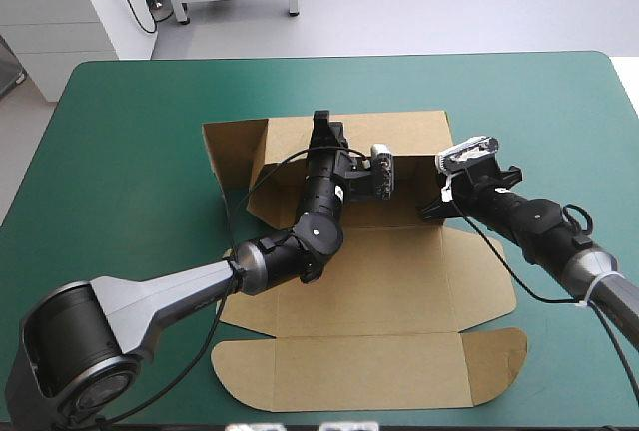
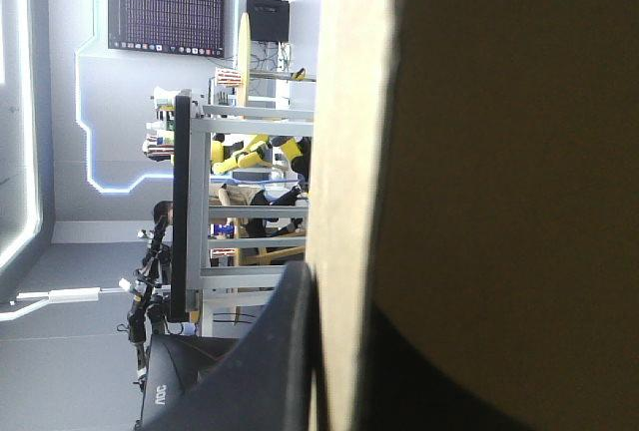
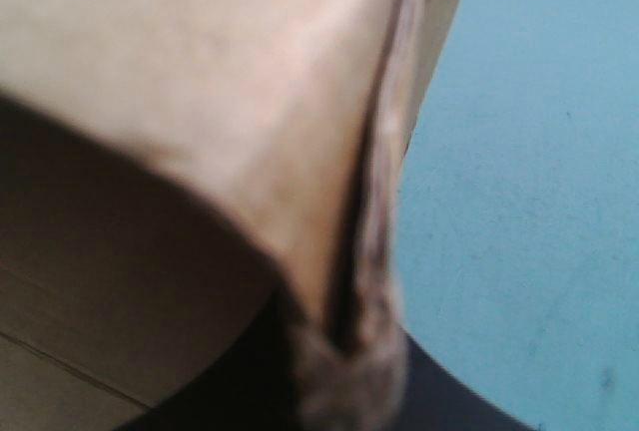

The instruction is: Fold the box

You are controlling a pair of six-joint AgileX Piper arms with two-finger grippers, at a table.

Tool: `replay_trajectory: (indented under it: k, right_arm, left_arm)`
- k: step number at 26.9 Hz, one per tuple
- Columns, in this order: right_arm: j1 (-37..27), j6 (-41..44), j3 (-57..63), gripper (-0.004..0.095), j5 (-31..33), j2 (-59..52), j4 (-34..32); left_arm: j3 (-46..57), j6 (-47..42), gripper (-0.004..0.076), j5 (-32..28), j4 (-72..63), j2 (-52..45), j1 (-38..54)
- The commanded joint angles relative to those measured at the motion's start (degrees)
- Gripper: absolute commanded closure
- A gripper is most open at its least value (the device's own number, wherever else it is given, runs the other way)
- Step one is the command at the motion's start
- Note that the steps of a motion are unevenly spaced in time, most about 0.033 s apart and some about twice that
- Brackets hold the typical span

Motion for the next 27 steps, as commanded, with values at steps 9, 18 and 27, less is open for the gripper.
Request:
replay_trajectory:
  k: [9,18,27]
  right_arm:
    - [1.01,-0.24,-1.75,0.0908,6.86,-2.08,-0.34]
    - [1.01,7.17,-1.75,0.0908,4.45,-2.08,-6.15]
    - [1.01,12.37,-8.2,0.0908,1.44,-1.64,-10.97]
  left_arm:
    - [-1.21,-1.39,0.0335,1.84,2.71,-2.01,1.32]
    - [-1.21,-1.39,0.0302,1.46,2.71,-2.12,-0.35]
    - [-1.21,-3.34,0.0303,7.89,2.71,-2.47,-7.58]
